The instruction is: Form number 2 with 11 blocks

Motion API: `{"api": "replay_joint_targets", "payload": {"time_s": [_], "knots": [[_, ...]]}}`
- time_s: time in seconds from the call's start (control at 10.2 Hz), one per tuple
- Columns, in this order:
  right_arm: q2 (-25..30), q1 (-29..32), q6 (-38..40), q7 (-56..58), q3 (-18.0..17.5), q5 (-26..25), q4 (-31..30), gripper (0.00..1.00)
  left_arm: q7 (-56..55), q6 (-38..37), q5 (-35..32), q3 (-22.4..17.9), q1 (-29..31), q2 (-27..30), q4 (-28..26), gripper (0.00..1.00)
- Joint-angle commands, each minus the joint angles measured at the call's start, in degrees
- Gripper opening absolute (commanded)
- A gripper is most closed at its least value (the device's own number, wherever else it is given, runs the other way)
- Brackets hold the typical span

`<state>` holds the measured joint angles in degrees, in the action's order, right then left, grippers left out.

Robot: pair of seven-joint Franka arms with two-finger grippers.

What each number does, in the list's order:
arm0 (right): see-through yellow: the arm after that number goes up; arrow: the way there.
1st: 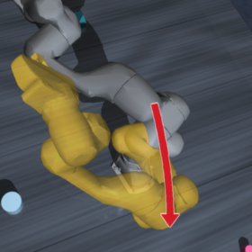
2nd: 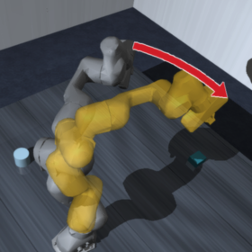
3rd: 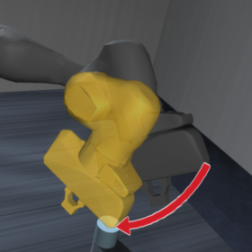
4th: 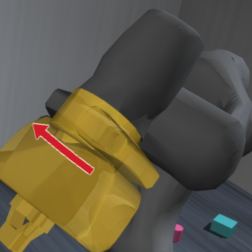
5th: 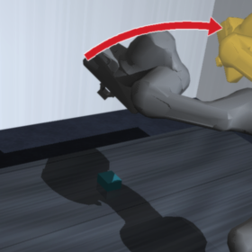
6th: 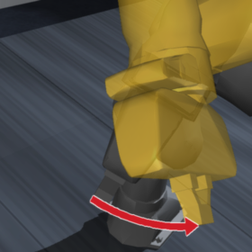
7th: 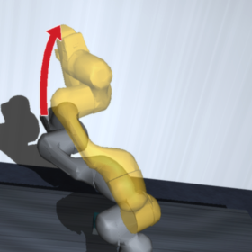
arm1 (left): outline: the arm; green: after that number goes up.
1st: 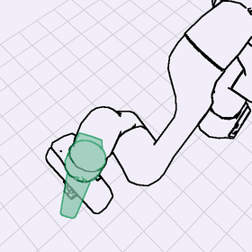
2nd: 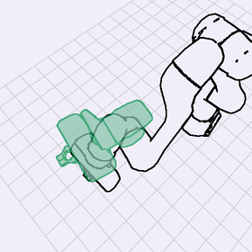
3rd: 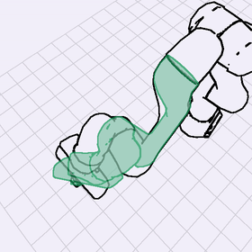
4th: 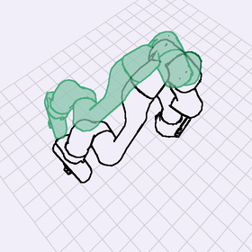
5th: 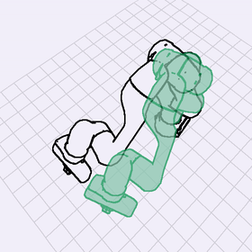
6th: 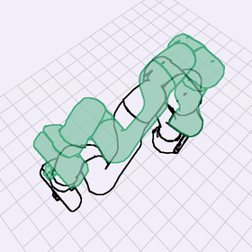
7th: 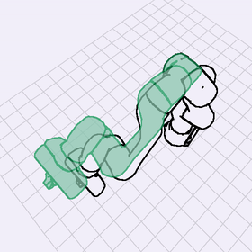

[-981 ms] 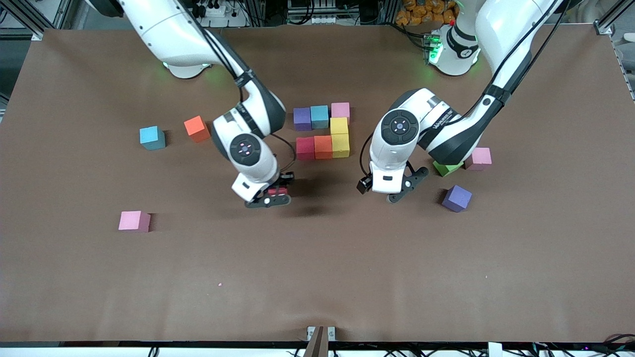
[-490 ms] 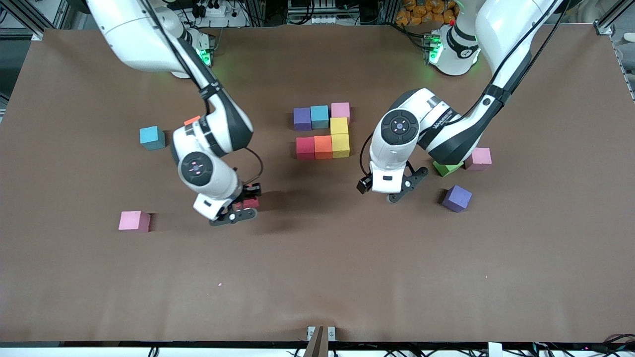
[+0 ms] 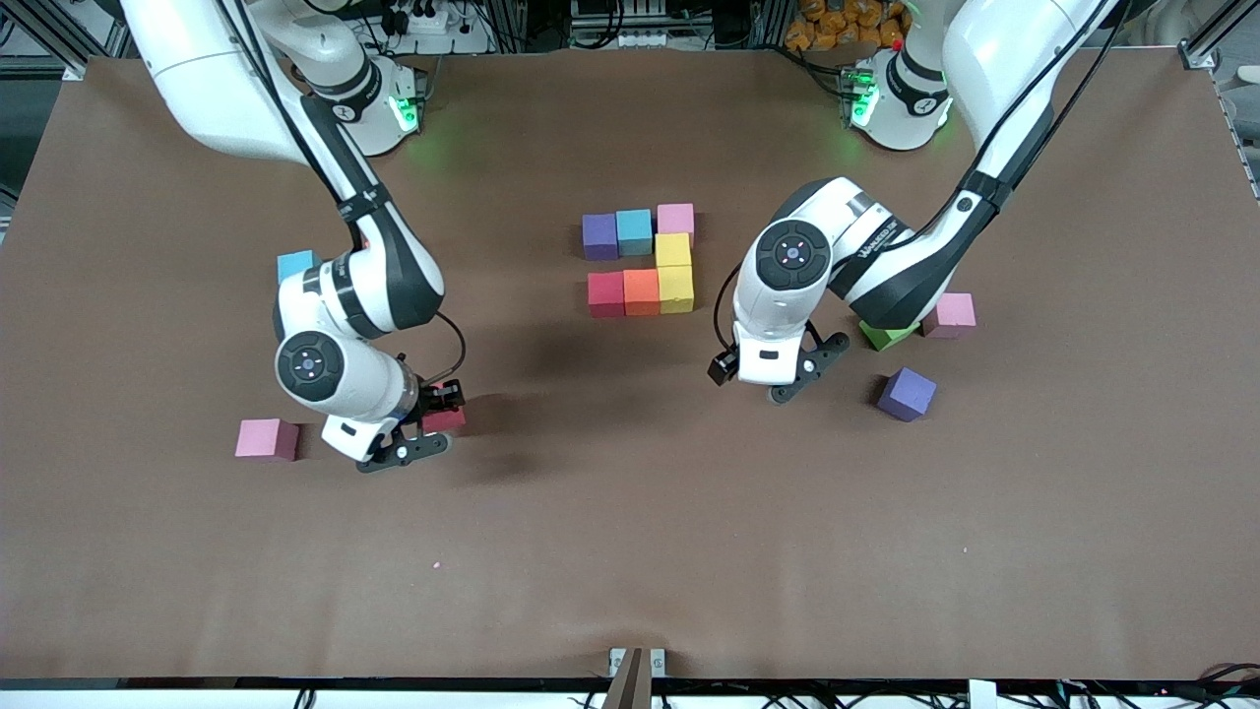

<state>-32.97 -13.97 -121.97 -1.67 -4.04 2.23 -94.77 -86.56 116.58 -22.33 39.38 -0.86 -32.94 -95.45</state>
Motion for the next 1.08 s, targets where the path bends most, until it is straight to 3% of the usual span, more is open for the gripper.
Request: {"api": "replay_joint_targets", "payload": {"time_s": [0.0,0.59,0.98], "knots": [[0.9,1.8,0.4,0.7,-0.6,0.0,-0.5,0.56,14.0,5.4,2.0,1.8,3.3,2.0,-3.3,1.00],[1.0,3.4,1.6,0.6,-0.6,0.0,-0.5,0.56,14.8,5.4,2.0,1.8,3.8,2.7,-3.4,1.00],[1.1,3.3,1.4,0.0,-0.6,0.0,-0.2,0.56,26.9,3.8,1.8,1.8,10.2,5.1,-6.8,1.00]]}}
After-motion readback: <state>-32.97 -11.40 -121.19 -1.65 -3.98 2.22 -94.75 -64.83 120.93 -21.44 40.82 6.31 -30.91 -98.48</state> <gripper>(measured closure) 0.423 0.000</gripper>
